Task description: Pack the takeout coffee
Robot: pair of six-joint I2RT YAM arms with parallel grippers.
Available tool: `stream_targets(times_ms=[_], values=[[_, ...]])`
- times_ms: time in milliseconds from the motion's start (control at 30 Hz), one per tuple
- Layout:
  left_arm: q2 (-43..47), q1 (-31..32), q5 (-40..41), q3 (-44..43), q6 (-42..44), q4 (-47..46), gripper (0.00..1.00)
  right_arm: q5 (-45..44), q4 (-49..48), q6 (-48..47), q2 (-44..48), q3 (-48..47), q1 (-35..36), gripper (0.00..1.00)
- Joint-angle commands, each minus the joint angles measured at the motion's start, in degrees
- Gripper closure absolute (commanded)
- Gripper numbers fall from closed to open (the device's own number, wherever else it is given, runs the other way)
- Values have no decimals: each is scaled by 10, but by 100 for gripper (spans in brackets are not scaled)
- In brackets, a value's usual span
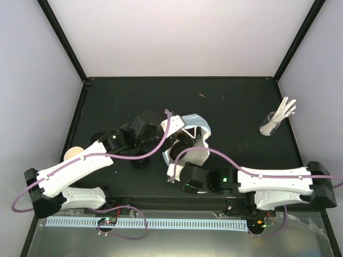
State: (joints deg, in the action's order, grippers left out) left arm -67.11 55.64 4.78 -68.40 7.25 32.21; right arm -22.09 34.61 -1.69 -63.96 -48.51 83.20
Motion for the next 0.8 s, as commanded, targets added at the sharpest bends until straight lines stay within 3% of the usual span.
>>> stream_targets(times_ms=[0, 133, 200, 333, 500, 567, 767], values=[[27, 3, -81, 25, 51, -12, 99, 82, -146, -44, -30, 5, 13, 99], [49, 4, -155, 89, 31, -45, 98, 7, -201, -45, 56, 55, 5, 99], [57, 4, -171, 113, 26, -48, 99, -5, -182, -73, 85, 77, 1, 93], [63, 7, -187, 133, 24, -39, 98, -31, -110, -152, 60, 79, 2, 88], [65, 9, -194, 130, 13, -17, 99, -52, -103, -261, 27, 72, 2, 80], [65, 9, -178, 131, -4, -22, 99, -48, -102, -276, 18, 66, 2, 73], [70, 9, -172, 129, -37, -45, 98, -69, -126, -293, 8, 90, 2, 40]])
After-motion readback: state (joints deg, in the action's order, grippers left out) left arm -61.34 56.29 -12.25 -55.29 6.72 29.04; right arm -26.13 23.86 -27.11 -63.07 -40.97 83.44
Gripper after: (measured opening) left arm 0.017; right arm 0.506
